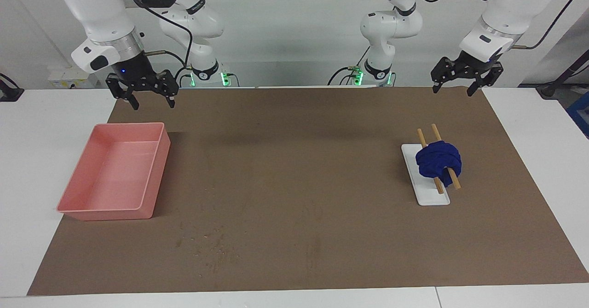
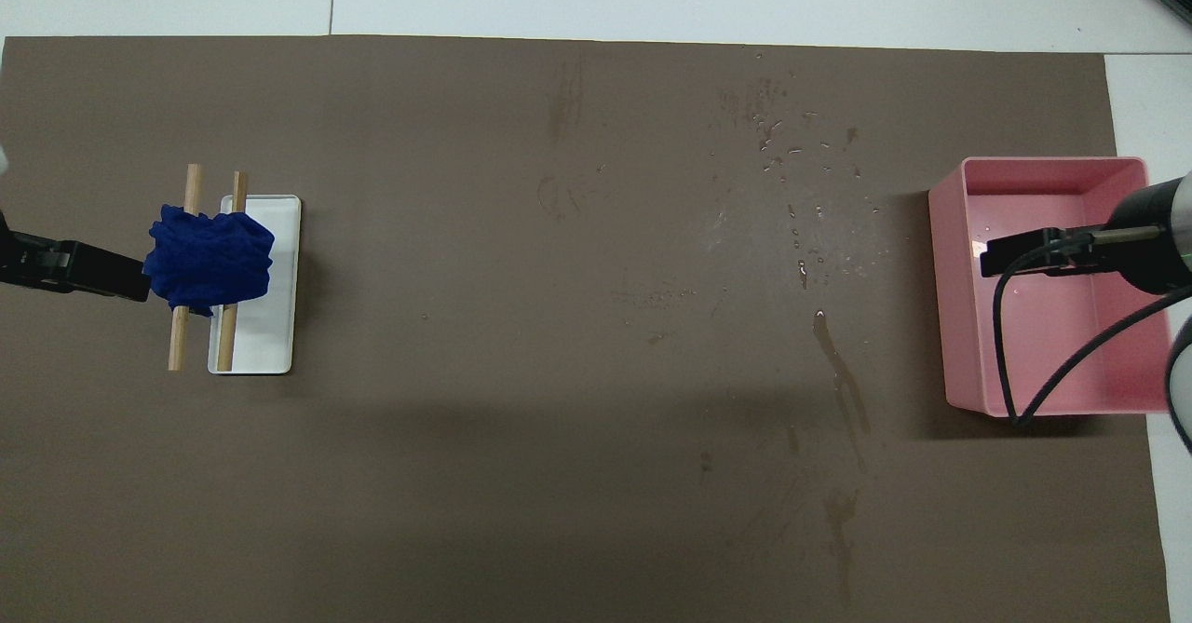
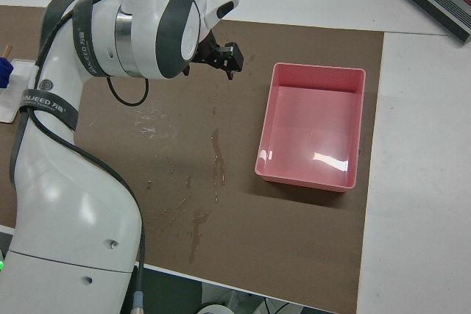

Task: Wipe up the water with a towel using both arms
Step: 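Grasp the blue cloth on the white tray with the left gripper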

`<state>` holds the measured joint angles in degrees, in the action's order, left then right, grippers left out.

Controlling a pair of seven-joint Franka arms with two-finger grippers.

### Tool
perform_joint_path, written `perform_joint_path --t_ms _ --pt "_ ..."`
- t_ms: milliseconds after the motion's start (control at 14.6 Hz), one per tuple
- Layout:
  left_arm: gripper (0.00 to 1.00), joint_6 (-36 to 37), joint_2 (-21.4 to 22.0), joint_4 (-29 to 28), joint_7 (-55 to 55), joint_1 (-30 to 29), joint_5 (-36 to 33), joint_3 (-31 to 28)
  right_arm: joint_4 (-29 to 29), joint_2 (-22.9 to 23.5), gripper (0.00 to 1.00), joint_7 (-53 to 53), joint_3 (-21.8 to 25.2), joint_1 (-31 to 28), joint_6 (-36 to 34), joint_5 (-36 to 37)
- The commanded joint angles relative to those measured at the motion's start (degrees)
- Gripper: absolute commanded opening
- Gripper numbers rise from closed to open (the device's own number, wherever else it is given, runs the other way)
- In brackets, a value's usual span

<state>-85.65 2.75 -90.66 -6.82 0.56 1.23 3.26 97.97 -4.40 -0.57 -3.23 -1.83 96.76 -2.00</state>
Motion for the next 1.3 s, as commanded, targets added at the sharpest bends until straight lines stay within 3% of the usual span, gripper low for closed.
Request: perform_joint_path --t_ms 0,206,412,960,1235 --pt "1.0 -0.83 0.94 -0.74 -0.39 0.14 0.44 -0.45 0.73 -0.87 1.0 1.45 -0.46 -0.72 -0.35 0.94" --pt "1.0 -4.59 1.29 -2.58 -0.66 0.14 0.35 -0.45 0.73 -0.87 1.0 1.45 -0.46 -0.72 -0.44 0.94" --pt "1.0 -16.62 2.61 -9.77 0.49 -1.08 -0.17 -0.62 0.82 -0.87 1.0 1.45 -0.46 -0.72 -0.35 0.94" --pt "1.0 -42.03 -3.27 -24.37 12.97 -2.76 -5.18 -0.54 0.82 -1.13 1.0 1.63 -0.46 -0.8 -2.02 0.94" --pt "1.0 -44.77 -4.95 -26.74 13.67 -2.76 -5.71 -0.54 0.73 -1.31 1.0 1.71 -0.46 -1.41 -2.9 0.94"
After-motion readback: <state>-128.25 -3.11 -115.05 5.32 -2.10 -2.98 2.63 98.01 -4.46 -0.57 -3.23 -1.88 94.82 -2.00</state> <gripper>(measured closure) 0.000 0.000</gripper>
